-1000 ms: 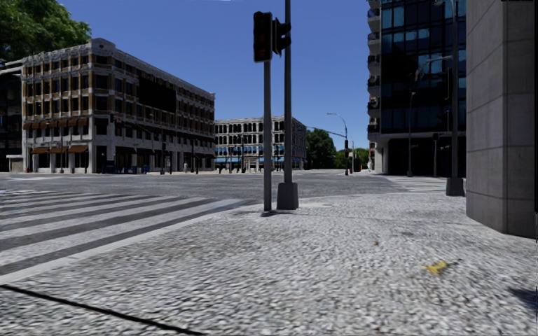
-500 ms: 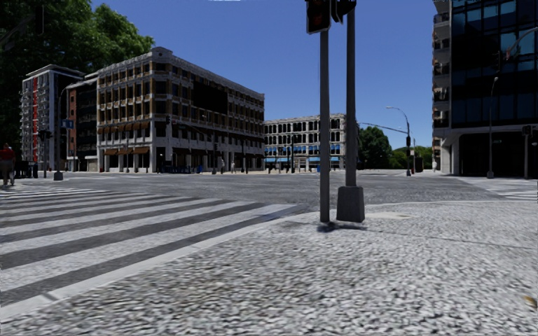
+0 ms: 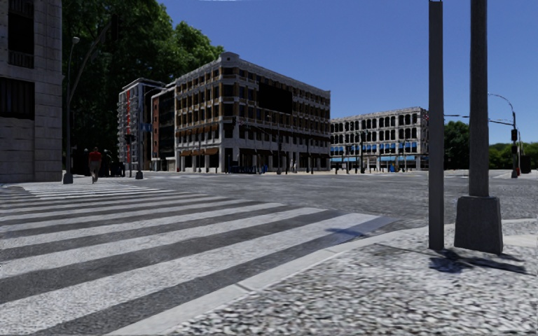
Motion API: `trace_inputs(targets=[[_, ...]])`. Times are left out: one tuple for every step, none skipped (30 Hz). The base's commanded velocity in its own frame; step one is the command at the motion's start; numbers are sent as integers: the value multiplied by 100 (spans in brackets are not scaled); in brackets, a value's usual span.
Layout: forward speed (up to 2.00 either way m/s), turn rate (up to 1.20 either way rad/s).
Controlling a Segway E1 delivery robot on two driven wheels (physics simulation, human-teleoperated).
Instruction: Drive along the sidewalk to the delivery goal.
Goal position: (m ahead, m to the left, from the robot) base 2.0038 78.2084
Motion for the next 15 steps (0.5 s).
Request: trace_inputs(targets=[[200,58],[200,58],[200,58],[200,58],[200,58],[200,58],[200,58],[200,58],[194,58],[189,58],[183,58],[183,58],[174,58],[167,58],[165,58]])
